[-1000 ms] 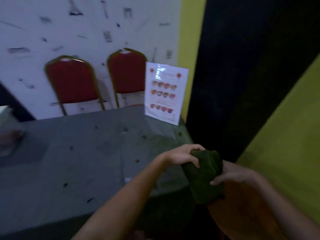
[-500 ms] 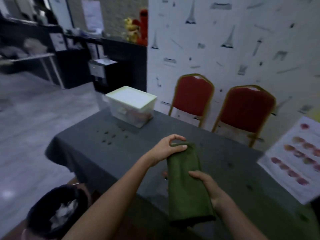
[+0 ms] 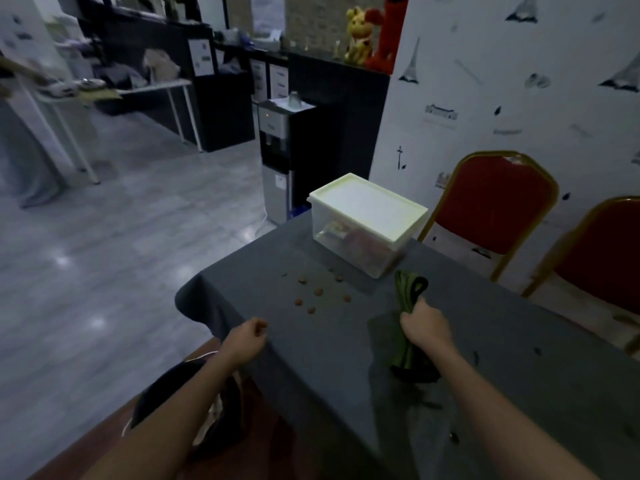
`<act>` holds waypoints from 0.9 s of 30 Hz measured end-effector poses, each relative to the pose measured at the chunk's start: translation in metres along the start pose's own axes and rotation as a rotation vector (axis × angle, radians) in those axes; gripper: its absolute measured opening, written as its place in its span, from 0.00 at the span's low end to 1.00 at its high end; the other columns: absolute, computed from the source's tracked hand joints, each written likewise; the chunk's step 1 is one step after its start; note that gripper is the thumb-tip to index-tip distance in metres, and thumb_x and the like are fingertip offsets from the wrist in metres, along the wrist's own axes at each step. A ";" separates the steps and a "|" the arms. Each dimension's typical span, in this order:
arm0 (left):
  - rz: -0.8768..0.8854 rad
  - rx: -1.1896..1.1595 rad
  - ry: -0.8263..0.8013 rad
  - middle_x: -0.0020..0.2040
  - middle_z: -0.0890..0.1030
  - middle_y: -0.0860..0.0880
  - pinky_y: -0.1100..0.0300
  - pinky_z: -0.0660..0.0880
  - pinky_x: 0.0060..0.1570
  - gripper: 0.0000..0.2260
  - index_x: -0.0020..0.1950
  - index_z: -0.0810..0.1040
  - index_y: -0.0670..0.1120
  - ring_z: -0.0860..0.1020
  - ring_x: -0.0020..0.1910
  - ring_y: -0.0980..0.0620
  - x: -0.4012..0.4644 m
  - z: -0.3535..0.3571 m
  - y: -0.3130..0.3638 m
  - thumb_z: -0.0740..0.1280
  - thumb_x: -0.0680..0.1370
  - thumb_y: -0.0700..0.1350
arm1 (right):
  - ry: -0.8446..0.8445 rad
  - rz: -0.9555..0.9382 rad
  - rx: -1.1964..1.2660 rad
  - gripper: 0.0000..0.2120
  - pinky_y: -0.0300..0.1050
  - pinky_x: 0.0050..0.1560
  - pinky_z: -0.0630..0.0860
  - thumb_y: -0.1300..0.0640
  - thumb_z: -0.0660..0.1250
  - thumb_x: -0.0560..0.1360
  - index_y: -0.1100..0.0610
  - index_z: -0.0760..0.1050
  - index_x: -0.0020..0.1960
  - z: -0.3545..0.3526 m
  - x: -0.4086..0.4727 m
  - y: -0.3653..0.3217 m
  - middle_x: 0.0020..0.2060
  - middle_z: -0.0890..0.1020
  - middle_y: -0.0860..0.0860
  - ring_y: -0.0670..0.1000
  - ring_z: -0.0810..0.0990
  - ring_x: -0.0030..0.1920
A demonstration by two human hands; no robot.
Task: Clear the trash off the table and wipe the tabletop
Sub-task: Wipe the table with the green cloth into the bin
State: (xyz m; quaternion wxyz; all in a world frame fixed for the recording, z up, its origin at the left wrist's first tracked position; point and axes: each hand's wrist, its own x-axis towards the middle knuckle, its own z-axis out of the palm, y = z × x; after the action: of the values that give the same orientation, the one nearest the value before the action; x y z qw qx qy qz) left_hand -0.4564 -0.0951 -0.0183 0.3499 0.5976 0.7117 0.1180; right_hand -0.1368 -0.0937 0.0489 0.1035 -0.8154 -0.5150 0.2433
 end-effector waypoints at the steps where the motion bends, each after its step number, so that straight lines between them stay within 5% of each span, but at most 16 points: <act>1: 0.014 0.043 0.010 0.68 0.73 0.45 0.57 0.67 0.63 0.18 0.68 0.70 0.44 0.73 0.65 0.47 0.005 -0.003 0.000 0.61 0.78 0.44 | 0.012 0.020 -0.067 0.28 0.50 0.53 0.73 0.54 0.58 0.78 0.57 0.54 0.75 0.004 0.009 -0.005 0.61 0.75 0.62 0.63 0.76 0.58; 4: 0.078 0.218 0.039 0.73 0.65 0.44 0.53 0.65 0.67 0.22 0.72 0.63 0.44 0.65 0.71 0.46 0.021 -0.005 -0.003 0.60 0.79 0.48 | -0.018 0.053 -0.161 0.33 0.52 0.57 0.73 0.54 0.57 0.78 0.54 0.46 0.78 0.022 0.028 -0.025 0.64 0.72 0.62 0.63 0.74 0.61; 9: 0.040 0.408 0.009 0.78 0.46 0.43 0.44 0.51 0.74 0.30 0.77 0.49 0.46 0.47 0.77 0.43 0.048 -0.007 -0.003 0.58 0.80 0.52 | -0.071 0.042 -0.120 0.31 0.56 0.61 0.70 0.56 0.56 0.77 0.52 0.49 0.77 0.072 0.054 -0.062 0.69 0.65 0.63 0.65 0.68 0.65; 18: -0.102 0.452 0.025 0.78 0.41 0.42 0.43 0.49 0.74 0.34 0.77 0.42 0.43 0.44 0.77 0.42 0.102 -0.029 -0.021 0.53 0.80 0.58 | -0.116 -0.191 -0.024 0.17 0.53 0.56 0.74 0.60 0.57 0.77 0.58 0.66 0.66 0.116 0.074 -0.160 0.60 0.75 0.62 0.62 0.75 0.59; 22: -0.109 0.511 -0.042 0.78 0.39 0.42 0.42 0.49 0.74 0.38 0.77 0.40 0.42 0.43 0.77 0.42 0.110 -0.026 -0.035 0.52 0.78 0.63 | -0.043 -0.172 0.087 0.21 0.53 0.54 0.75 0.61 0.56 0.77 0.54 0.66 0.69 0.083 0.100 -0.165 0.58 0.77 0.62 0.63 0.76 0.57; 27: -0.054 0.481 -0.031 0.77 0.37 0.43 0.42 0.48 0.74 0.38 0.77 0.38 0.43 0.39 0.77 0.43 0.112 -0.023 -0.047 0.50 0.78 0.64 | -0.066 -0.230 -0.143 0.25 0.53 0.54 0.76 0.59 0.55 0.78 0.48 0.60 0.74 0.066 0.152 -0.173 0.60 0.76 0.60 0.62 0.76 0.57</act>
State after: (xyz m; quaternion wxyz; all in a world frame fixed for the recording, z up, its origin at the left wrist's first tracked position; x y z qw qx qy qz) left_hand -0.5115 0.0035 -0.0694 0.2114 0.6464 0.7295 -0.0734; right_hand -0.2536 0.1136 0.0204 0.0555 -0.7479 -0.6241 0.2191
